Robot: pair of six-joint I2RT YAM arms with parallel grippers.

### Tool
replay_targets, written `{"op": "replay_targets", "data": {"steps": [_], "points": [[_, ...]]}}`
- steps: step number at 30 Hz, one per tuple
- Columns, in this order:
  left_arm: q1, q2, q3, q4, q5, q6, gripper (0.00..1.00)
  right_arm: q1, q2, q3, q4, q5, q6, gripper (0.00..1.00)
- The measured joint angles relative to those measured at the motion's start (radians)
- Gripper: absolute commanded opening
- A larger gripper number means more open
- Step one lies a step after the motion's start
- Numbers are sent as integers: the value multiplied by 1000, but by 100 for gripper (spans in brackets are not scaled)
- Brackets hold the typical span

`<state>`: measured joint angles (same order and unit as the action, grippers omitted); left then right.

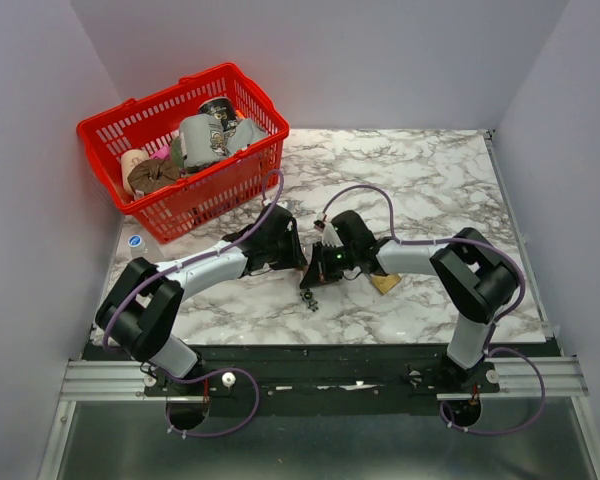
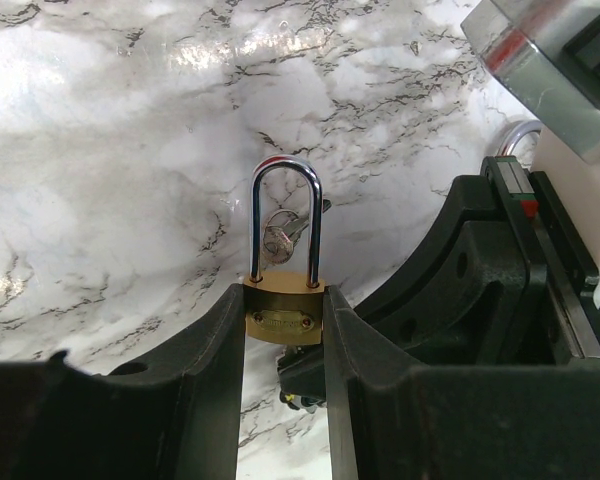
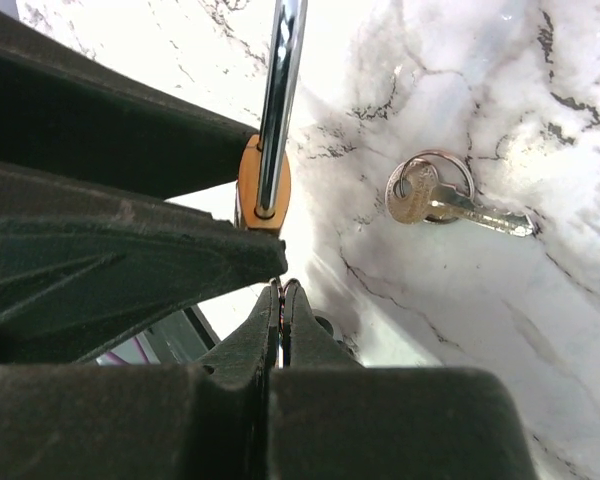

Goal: Unlock with the key

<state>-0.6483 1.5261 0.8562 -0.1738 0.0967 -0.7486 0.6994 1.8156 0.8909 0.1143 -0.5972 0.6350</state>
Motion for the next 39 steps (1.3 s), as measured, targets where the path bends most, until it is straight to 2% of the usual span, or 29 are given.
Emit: {"op": "replay_targets", "data": {"steps": [39], "points": [[-6,8,0,10,-20,0,0,2,8,38,-57,34,-2,1]]}}
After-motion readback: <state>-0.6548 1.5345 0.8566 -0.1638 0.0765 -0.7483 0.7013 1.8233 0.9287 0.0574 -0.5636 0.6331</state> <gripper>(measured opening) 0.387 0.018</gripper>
